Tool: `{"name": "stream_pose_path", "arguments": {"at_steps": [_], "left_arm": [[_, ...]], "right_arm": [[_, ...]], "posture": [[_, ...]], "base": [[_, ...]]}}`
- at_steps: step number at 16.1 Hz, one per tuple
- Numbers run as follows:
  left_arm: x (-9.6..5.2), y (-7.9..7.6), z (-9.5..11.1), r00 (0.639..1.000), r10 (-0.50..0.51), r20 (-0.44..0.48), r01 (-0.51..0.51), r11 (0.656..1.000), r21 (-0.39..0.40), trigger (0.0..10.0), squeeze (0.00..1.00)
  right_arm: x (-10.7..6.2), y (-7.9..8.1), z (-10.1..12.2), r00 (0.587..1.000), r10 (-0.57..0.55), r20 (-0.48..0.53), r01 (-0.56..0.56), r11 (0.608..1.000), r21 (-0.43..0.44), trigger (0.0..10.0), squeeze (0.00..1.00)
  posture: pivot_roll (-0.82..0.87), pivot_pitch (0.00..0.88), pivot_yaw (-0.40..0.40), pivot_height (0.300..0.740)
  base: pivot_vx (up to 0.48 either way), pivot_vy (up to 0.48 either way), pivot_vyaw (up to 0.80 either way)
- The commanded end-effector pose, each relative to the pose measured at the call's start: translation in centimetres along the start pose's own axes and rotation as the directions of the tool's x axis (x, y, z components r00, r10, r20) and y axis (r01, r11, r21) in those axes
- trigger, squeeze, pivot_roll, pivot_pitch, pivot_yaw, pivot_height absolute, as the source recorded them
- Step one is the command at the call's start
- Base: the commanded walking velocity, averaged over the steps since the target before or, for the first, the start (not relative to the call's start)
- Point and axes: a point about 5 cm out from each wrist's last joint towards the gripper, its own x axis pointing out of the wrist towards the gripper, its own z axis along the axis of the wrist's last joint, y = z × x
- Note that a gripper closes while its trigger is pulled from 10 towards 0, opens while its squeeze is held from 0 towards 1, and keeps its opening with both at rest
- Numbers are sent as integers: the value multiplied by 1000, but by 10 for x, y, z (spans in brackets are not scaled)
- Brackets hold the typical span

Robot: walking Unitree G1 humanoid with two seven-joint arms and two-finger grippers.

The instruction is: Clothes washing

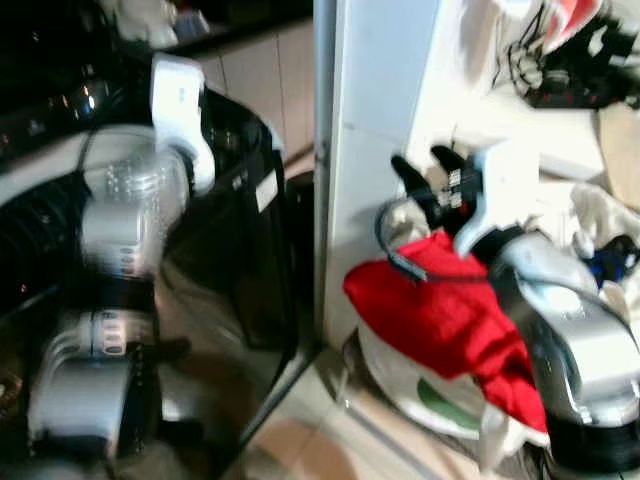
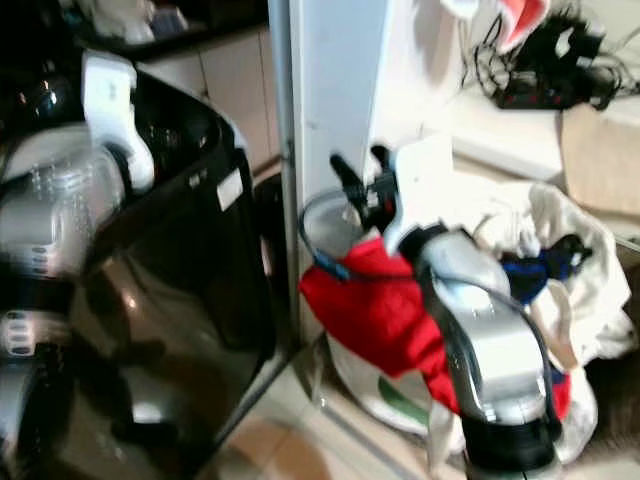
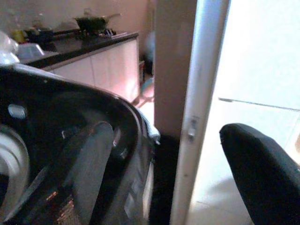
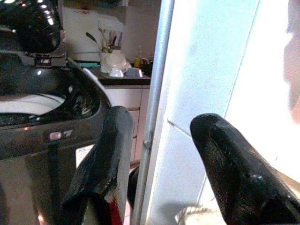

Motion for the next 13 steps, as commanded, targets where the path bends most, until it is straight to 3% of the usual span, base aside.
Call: {"name": "stream_pose_path", "arguments": {"at_steps": [1,2,3,4,5,6,7,8,9,10,11,12,13], "left_arm": [[-12,2,10,991,66,118,-61,997,-51,10000,0],[-21,6,0,986,132,103,-129,991,-33,10000,0],[-31,8,-8,985,144,95,-152,985,81,10000,0],[-36,1,-9,991,87,98,-102,983,155,10000,0],[-40,-10,-7,993,-5,115,-15,986,167,10000,0],[-43,-23,-8,989,-105,106,85,980,178,10000,0],[-45,-36,-11,975,-198,104,183,973,140,10000,0],[-47,-41,-13,969,-223,107,213,972,101,10000,0],[-50,-51,-17,957,-266,116,259,963,69,10000,0],[-51,-58,-18,944,-305,124,299,952,65,10000,0],[-53,-70,-21,916,-381,126,377,925,54,10000,0],[-58,-84,-19,859,-495,133,494,868,41,10000,0],[-62,-91,-19,825,-549,137,552,834,16,10000,0]], "right_arm": [[4,-4,-11,998,-20,-57,19,1000,-14,10000,0],[6,-7,-15,995,-30,-90,29,1000,-9,10000,0],[7,-12,-19,991,-59,-121,60,998,5,10000,0],[6,-20,-25,980,-118,-160,121,993,9,10000,0],[4,-26,-30,965,-189,-183,196,980,20,10000,0],[-1,-35,-33,940,-274,-205,281,960,7,10000,353],[-11,-49,-36,891,-391,-229,400,916,-8,10000,1000],[-16,-55,-37,869,-434,-237,443,896,-16,10000,1000],[-32,-70,-37,772,-577,-268,579,811,-79,10000,1000],[-41,-76,-38,716,-636,-289,648,759,-65,10000,1000],[-55,-83,-48,628,-701,-338,733,679,-46,10000,1000],[-69,-92,-58,553,-747,-369,784,616,-72,10000,1000],[-77,-98,-62,519,-768,-375,804,588,-90,10000,1000]], "posture": [[-90,0,-11,740],[-73,0,-30,740],[-64,0,-42,740],[-54,0,-49,740],[-51,0,-43,740],[-61,0,-16,740],[-69,0,10,740],[-75,0,22,740],[-92,0,32,740],[-91,0,36,740],[-98,0,41,740],[-101,0,42,740],[-115,0,53,740]], "base": [[0,0,0],[0,0,0],[0,0,0],[0,0,0],[0,0,0],[0,0,0],[0,0,0],[0,0,0],[0,0,0],[0,0,0],[0,0,0],[0,0,0],[0,0,0]]}}
